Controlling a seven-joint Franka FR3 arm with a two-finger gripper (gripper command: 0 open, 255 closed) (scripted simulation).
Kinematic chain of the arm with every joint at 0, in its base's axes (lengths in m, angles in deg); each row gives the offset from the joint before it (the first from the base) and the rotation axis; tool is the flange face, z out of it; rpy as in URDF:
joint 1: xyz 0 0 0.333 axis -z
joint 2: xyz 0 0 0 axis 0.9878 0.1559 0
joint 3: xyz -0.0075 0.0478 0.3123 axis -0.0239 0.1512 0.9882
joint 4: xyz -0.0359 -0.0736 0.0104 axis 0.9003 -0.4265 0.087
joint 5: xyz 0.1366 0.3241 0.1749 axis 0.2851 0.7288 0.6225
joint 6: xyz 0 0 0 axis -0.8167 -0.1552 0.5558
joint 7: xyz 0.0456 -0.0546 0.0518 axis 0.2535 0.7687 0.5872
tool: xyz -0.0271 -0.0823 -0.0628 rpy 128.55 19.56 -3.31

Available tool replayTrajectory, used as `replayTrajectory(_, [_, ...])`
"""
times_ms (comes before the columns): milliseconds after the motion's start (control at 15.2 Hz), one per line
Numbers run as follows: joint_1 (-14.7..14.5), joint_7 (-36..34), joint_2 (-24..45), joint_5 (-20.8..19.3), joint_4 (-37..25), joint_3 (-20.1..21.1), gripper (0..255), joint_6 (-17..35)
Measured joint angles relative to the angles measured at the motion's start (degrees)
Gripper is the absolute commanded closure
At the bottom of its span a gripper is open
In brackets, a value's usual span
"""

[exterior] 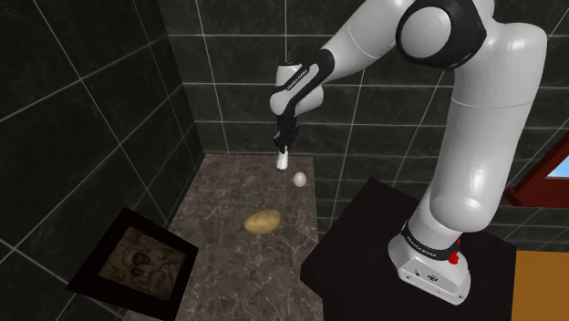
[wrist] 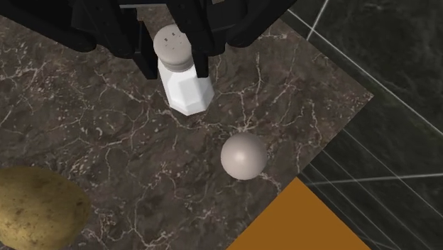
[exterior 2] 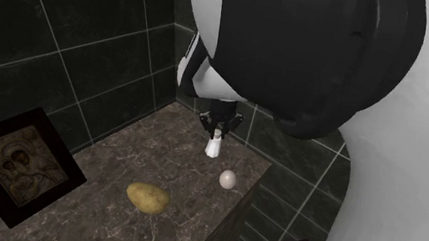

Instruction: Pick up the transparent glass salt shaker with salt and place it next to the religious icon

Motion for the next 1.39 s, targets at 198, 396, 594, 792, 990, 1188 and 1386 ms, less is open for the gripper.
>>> replayTrajectory(198, [-0.13, -0.45, -1.62, -0.51, -0.50, -0.17, 255, -2.10])
replayTrajectory(396, [-0.13, -0.71, -3.02, -0.94, -1.27, -0.35, 255, -4.24])
replayTrajectory(594, [-0.23, -1.12, -4.54, -1.38, -1.89, -0.44, 255, -6.36])
replayTrajectory(792, [-0.26, -1.42, -5.92, -1.77, -2.59, -0.54, 255, -8.41])
replayTrajectory(990, [-0.33, -1.78, -7.35, -2.17, -3.28, -0.60, 255, -10.51])
replayTrajectory(1188, [-0.39, -2.14, -8.54, -2.49, -4.28, -0.61, 255, -12.68])
replayTrajectory(1386, [-0.42, -2.39, -9.64, -2.77, -5.23, -0.64, 255, -14.70])
